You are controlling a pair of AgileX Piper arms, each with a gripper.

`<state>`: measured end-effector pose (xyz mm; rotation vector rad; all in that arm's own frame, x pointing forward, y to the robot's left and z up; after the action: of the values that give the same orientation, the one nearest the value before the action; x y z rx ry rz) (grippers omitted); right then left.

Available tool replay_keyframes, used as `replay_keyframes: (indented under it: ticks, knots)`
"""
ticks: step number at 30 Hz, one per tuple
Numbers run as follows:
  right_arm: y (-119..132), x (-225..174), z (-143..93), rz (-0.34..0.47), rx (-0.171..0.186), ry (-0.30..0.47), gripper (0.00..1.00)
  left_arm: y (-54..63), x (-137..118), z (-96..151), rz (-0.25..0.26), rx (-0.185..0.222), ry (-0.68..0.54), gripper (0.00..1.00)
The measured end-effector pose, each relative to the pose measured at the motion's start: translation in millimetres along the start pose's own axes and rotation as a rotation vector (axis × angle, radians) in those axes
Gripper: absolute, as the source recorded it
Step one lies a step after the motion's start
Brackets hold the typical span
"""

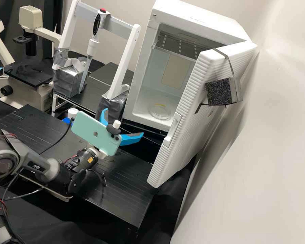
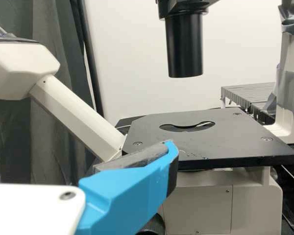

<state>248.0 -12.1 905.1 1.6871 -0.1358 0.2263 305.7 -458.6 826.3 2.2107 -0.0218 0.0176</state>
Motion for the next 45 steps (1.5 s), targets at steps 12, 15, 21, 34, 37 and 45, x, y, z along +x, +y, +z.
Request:
replay_keyframes:
  ticks: [12,15,21,34,37,45]
  knots:
    - [46.8,49.9,23.3,0.101,-0.028,-0.026,1.0,0.0,0.0,0.0,0.0,0.0,0.0,1.0]
    - [47.3,67.3,24.7,0.088,-0.03,-0.028,1.0,0.0,0.0,0.0,0.0,0.0,0.0,1.0]
    - [44.8,107.8,21.7,0.047,-0.042,-0.027,1.0,0.0,0.0,0.0,0.0,0.0,0.0,1.0]
    - [22.3,166.6,21.7,-0.036,-0.076,-0.078,1.0,0.0,0.0,0.0,0.0,0.0,0.0,1.0]
    - [23.1,174.1,25.2,-0.037,-0.111,-0.091,1.0,0.0,0.0,0.0,0.0,0.0,0.0,1.0]
    - [21.8,188.4,35.7,-0.038,-0.107,-0.139,1.0,0.0,0.0,0.0,0.0,0.0,0.0,1.0]
